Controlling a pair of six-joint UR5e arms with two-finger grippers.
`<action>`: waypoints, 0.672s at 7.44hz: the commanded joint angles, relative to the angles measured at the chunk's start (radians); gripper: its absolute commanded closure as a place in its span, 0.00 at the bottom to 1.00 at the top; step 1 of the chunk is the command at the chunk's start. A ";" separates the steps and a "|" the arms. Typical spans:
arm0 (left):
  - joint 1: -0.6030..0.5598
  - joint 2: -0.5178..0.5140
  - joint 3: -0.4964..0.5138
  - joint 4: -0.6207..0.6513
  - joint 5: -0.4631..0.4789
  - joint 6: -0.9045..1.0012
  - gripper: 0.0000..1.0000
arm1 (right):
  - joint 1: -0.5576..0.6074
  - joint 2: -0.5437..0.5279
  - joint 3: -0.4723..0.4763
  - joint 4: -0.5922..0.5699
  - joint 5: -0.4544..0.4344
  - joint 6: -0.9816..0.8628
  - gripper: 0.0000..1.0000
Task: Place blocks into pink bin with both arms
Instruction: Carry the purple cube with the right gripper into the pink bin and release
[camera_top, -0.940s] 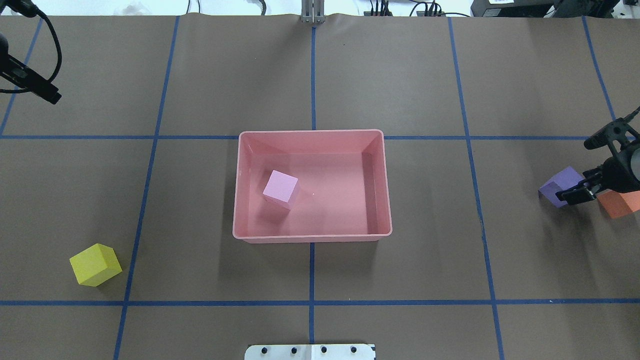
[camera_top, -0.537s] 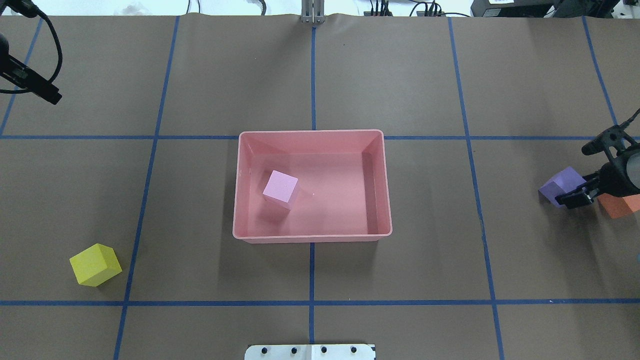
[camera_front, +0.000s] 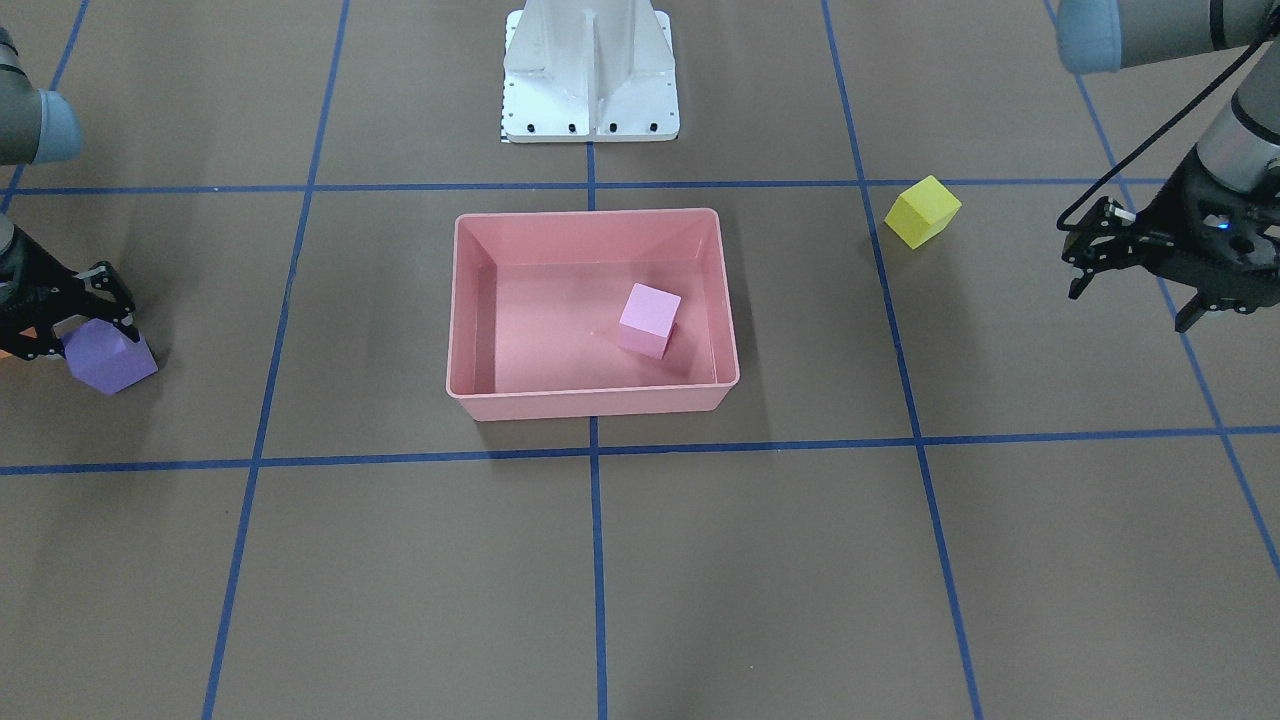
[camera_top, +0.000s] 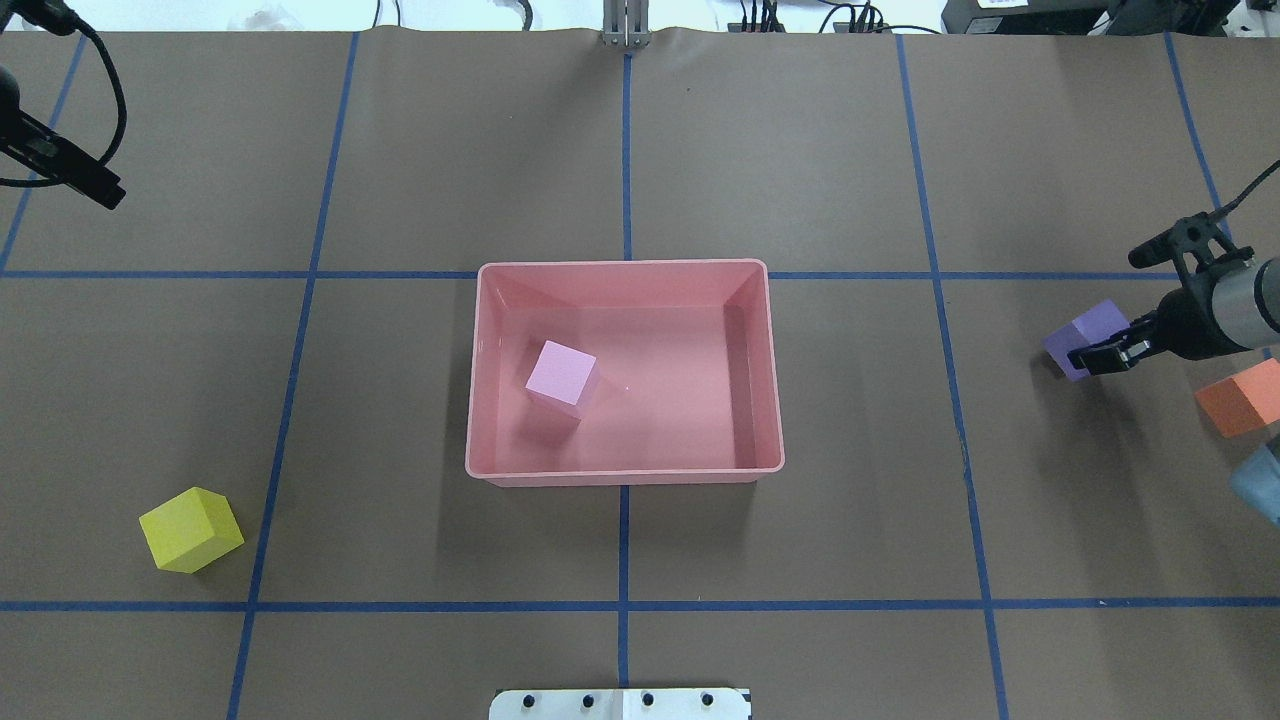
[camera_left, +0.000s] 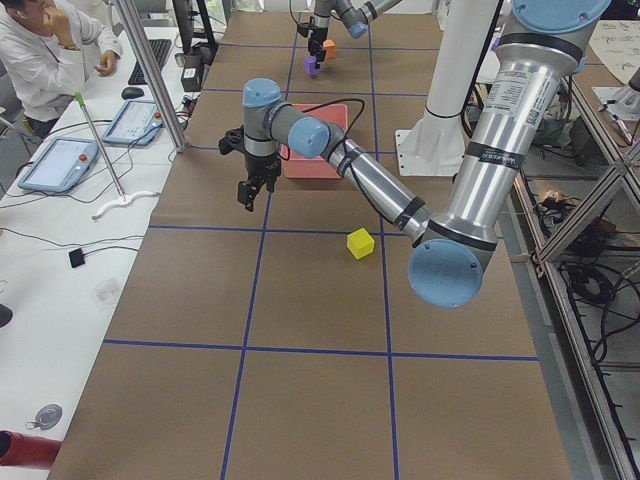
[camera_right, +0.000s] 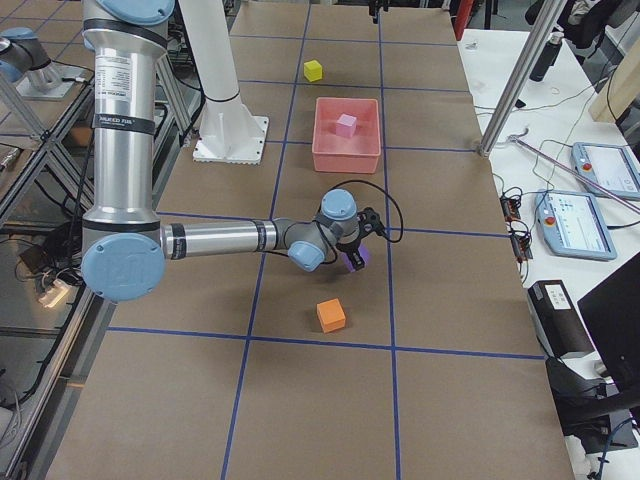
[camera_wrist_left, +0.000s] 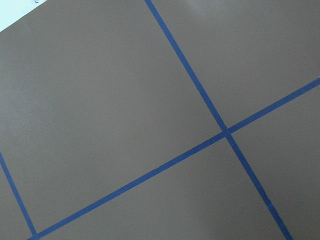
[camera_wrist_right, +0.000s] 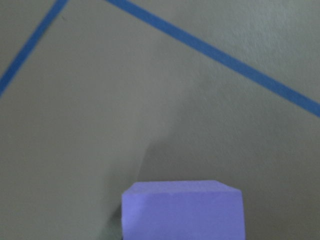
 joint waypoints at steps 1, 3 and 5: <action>0.005 0.007 0.002 -0.023 0.000 -0.126 0.00 | 0.001 0.134 0.102 -0.177 0.002 0.171 1.00; 0.008 0.067 0.005 -0.137 0.000 -0.204 0.00 | -0.018 0.281 0.264 -0.510 -0.008 0.330 1.00; 0.049 0.070 0.025 -0.211 0.001 -0.322 0.00 | -0.155 0.536 0.276 -0.775 -0.114 0.601 1.00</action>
